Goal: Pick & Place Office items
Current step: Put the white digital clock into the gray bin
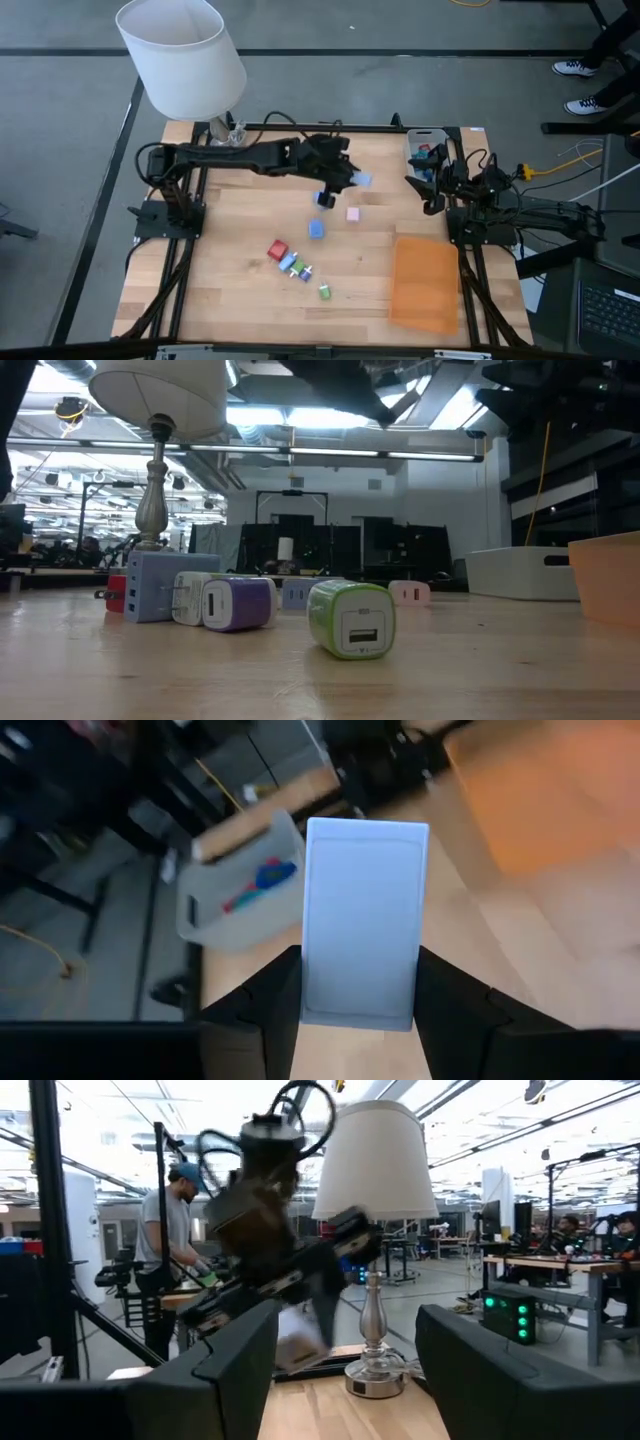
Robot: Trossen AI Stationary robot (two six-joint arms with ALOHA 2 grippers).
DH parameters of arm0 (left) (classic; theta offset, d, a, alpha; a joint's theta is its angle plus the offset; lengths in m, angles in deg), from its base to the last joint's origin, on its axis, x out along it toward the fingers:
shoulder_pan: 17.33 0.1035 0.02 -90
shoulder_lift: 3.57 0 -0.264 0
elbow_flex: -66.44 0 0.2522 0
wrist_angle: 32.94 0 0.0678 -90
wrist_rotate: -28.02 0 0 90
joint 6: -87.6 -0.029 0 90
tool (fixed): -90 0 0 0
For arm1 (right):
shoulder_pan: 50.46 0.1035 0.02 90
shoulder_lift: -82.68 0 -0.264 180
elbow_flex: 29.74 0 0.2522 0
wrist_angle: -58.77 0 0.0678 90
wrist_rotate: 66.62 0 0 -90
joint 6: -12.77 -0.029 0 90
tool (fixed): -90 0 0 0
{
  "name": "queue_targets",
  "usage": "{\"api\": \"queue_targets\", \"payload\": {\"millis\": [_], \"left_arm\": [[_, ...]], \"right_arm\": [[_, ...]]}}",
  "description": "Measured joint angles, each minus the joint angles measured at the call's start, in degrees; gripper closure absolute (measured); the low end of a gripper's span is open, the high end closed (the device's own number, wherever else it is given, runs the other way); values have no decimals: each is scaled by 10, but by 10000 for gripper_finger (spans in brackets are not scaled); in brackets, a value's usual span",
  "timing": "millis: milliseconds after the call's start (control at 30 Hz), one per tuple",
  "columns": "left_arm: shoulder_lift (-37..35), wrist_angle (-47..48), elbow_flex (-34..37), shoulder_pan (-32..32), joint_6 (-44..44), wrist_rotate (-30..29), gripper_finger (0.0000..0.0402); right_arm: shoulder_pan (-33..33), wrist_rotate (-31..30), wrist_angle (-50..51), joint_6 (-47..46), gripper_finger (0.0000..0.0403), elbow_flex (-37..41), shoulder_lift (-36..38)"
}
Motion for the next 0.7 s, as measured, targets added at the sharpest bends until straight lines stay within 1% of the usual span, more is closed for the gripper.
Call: {"api": "queue_targets", "payload": {"millis": [67,133,200,233,267,300,367,433,467,533,600,700], "left_arm": [[8,-43,0,14,-12,13,248],[15,-66,0,34,-13,39,248],[32,-122,-2,47,-10,37,248],[36,-120,0,53,-11,25,248],[44,-126,0,56,-19,-2,248],[54,-145,-1,56,-30,-42,248],[70,-147,-1,53,-67,-144,248],[95,-177,-1,44,-117,-248,248],[105,-181,-1,39,-143,-285,248],[124,-210,0,25,-192,-317,248],[138,-226,0,9,-224,-327,248],[151,-253,0,-13,-254,-330,248]], "right_arm": [[0,6,-1,-1,168,0,0],[0,7,-1,-2,168,0,0],[0,0,-1,-13,168,0,0],[0,-11,-2,-20,168,0,0],[0,-24,-3,-28,168,0,0],[0,-37,-2,-41,168,0,0],[0,-70,-3,-76,168,0,-2],[0,-90,-4,-98,168,0,-8],[0,-99,-5,-106,168,0,-11],[0,-118,-10,-113,168,0,-19],[0,-138,-8,-125,168,0,-31],[0,-143,-9,-126,168,0,-53]]}}
